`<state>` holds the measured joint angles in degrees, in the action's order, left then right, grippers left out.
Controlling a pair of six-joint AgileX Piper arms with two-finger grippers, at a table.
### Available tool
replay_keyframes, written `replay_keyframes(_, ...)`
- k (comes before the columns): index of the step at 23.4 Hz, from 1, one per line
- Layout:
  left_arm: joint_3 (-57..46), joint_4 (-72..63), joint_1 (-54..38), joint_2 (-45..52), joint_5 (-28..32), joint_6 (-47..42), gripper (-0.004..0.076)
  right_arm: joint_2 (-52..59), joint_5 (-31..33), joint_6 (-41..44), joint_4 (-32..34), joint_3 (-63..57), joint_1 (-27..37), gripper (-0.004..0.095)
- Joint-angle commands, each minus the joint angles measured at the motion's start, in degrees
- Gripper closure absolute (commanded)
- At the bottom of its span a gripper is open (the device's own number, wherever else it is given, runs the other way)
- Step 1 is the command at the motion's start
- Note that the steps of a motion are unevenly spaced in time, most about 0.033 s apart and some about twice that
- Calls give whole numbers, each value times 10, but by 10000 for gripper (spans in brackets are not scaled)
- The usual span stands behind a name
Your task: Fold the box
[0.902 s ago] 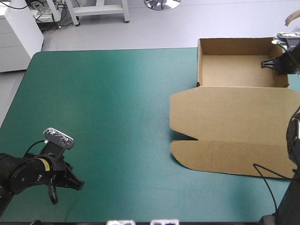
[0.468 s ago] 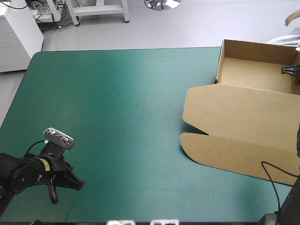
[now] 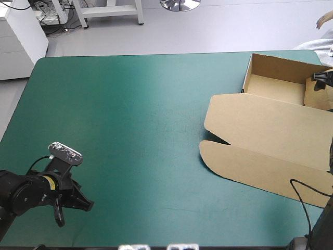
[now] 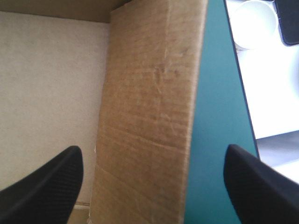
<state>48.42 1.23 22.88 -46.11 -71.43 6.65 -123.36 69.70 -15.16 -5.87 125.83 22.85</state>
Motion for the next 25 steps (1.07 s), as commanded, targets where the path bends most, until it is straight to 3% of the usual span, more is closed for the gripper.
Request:
replay_keyframes(1, 13, -2, 3, 1, 5, -3, 732, 76, -7, 7, -13, 33, 3, 68)
replay_keyframes(4, 13, -2, 3, 1, 21, -3, 732, 104, 22, 9, -95, 48, 3, 176)
replay_keyframes(9, 13, -3, 3, 1, 43, -3, 732, 155, 22, -34, -275, 46, -7, 552)
replay_keyframes(11, 13, -3, 3, 1, 43, -3, 734, 171, 22, -46, -289, 46, -22, 678)
replay_keyframes(13, 13, -3, 3, 1, 42, -1, 734, 203, 22, -46, -279, 28, -45, 895)
replay_keyframes(16, 13, -5, 3, 1, 46, -6, 734, 266, 22, -77, -285, -46, -80, 925)
replay_keyframes(21, 13, -12, 3, 3, 116, -19, 734, 446, 17, -175, -302, -281, -148, 924)
replay_keyframes(25, 11, -28, 3, 24, 166, -22, 734, 640, -73, -275, -350, -510, -153, 923)
